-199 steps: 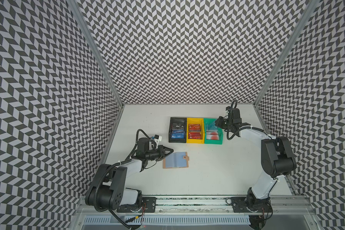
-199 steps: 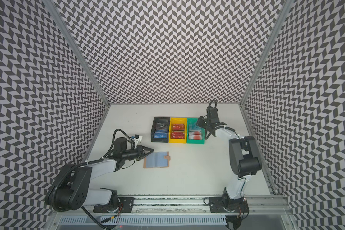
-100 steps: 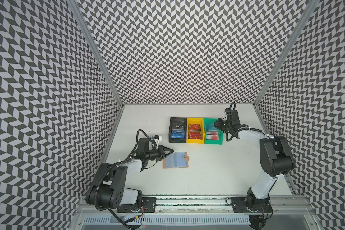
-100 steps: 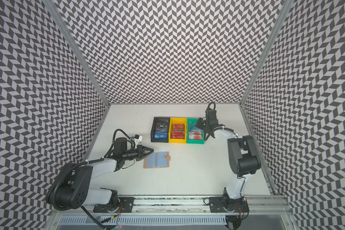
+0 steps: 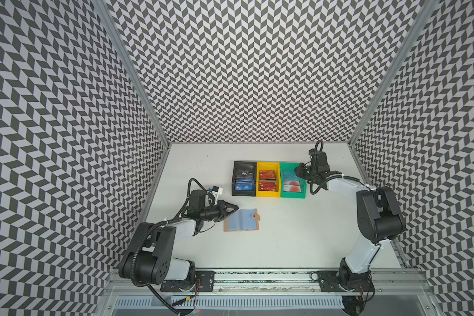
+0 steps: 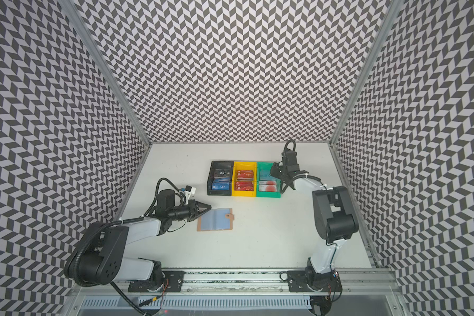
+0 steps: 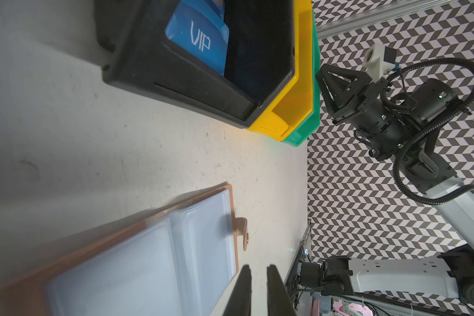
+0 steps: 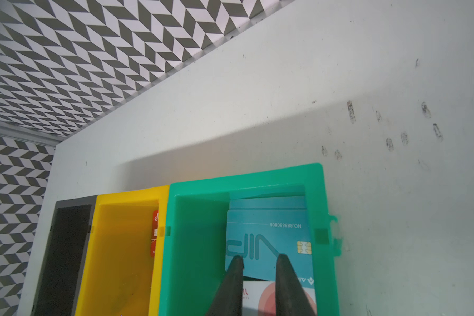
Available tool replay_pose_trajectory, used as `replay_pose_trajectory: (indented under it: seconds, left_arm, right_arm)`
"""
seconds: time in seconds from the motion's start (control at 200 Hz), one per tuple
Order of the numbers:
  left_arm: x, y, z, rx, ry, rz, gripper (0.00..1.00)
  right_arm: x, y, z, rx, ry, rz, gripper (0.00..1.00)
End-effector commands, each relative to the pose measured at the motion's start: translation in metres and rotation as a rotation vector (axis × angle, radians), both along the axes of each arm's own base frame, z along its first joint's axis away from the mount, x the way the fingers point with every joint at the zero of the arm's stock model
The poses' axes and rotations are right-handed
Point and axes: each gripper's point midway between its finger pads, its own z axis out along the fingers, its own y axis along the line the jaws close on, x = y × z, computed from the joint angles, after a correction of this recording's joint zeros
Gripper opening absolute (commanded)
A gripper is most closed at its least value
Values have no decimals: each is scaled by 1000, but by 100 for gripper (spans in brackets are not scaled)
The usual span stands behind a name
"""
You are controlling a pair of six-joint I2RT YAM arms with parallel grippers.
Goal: Take the credit cards out of the card holder
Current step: Place the credit card in the storage box.
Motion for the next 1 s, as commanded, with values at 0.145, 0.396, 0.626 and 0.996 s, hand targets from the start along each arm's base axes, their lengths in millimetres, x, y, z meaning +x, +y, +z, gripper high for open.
replay_pose_trajectory:
  seconds: [0.145, 0.396, 0.626, 0.996]
  left_arm:
    - [29, 27, -8, 175, -77, 164, 30]
    - [67, 58, 26, 364, -270, 326, 74]
    - [91, 105, 56, 515, -518, 596, 100]
    - [100, 131, 85, 634, -827, 702, 100]
  right_arm:
    - [-12, -23, 88, -224, -258, 93, 26]
    - [-48, -71, 134, -319, -485, -36, 37]
    - [-85, -124, 126, -321, -607, -283, 44]
    - [-93, -132, 57, -450, -699, -245, 42]
